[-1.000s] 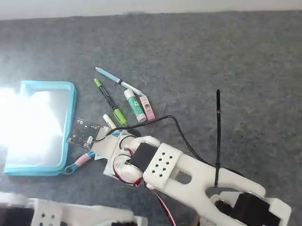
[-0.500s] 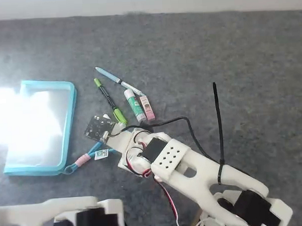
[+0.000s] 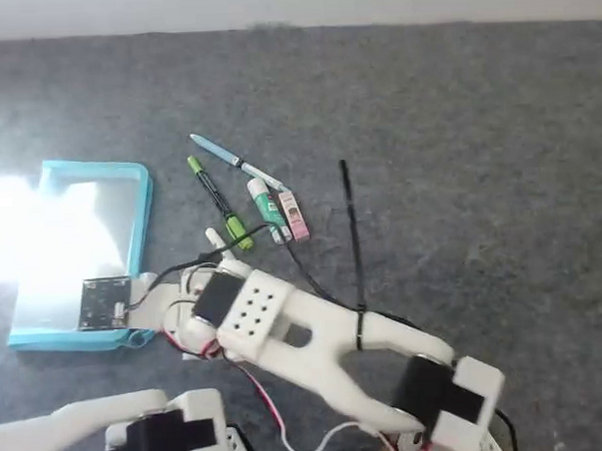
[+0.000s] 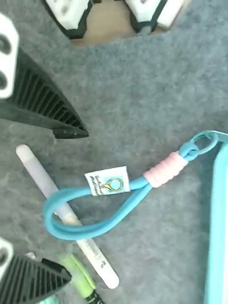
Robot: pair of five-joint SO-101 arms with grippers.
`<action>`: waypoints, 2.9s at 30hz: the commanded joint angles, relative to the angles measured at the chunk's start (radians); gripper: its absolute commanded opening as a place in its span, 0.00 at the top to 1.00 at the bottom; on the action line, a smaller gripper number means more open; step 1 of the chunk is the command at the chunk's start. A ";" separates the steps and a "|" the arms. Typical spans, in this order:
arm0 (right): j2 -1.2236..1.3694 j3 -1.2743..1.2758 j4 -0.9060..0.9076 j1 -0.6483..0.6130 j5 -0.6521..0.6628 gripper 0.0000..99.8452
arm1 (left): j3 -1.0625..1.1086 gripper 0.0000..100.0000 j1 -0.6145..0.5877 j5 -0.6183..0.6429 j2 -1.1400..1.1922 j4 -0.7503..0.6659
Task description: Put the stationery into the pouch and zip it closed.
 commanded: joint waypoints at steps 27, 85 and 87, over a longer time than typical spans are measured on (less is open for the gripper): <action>0.556 -0.486 -0.036 -0.062 0.089 0.66 | -0.176 0.81 -0.025 -0.060 0.186 -0.017; 0.243 -1.192 0.532 0.326 -0.107 0.99 | -0.160 0.70 1.280 -0.256 -0.356 0.666; 0.242 -1.194 0.573 0.328 -0.110 0.99 | -0.143 0.70 1.231 -0.201 -0.361 0.626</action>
